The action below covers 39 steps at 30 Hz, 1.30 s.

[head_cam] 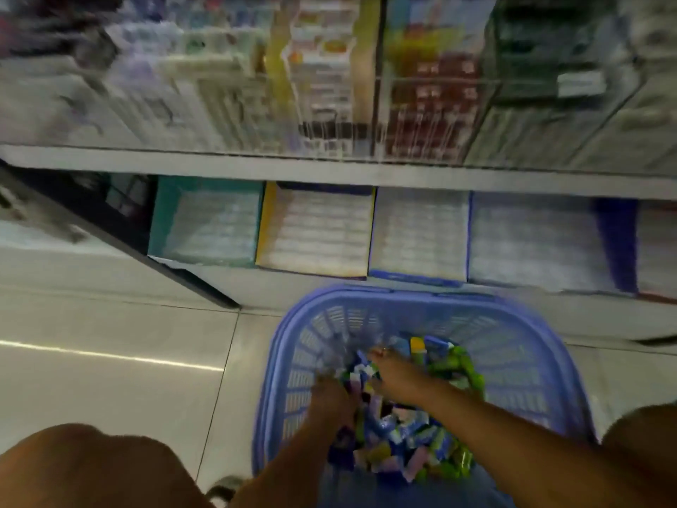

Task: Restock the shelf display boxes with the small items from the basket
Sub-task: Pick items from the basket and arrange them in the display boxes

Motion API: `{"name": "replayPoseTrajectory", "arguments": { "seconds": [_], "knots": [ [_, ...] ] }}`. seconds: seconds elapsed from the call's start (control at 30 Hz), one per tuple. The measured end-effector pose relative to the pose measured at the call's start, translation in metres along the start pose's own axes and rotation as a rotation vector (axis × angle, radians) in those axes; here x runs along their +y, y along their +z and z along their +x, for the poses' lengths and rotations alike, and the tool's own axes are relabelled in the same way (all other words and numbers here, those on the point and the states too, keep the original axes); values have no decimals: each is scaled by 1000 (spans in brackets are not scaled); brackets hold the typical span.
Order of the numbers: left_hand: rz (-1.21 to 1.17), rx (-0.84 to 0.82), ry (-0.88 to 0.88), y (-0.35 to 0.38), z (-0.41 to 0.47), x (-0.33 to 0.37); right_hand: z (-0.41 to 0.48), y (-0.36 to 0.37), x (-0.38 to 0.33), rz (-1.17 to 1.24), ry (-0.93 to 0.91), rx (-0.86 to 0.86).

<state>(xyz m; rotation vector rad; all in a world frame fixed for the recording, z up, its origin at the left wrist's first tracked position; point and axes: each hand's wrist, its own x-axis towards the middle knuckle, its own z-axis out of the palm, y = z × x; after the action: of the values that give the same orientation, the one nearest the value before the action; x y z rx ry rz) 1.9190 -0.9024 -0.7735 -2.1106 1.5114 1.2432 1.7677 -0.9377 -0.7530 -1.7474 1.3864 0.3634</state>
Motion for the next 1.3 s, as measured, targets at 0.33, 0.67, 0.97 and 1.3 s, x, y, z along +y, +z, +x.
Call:
{"name": "replayPoseTrajectory", "arguments": {
  "seconds": [0.33, 0.67, 0.97, 1.3],
  "knots": [
    [-312, 93, -127, 12, 3, -6, 27, 39, -2, -10, 38, 90],
    [-606, 152, -137, 6, 32, -13, 59, 30, -18, -25, 121, 145],
    [-635, -99, -47, -1, 48, -1, 72, 22, 0, 47, 179, -70],
    [-631, -287, 119, 18, -8, 34, 3, -6, 18, -26, 223, -372]
  ]
}}
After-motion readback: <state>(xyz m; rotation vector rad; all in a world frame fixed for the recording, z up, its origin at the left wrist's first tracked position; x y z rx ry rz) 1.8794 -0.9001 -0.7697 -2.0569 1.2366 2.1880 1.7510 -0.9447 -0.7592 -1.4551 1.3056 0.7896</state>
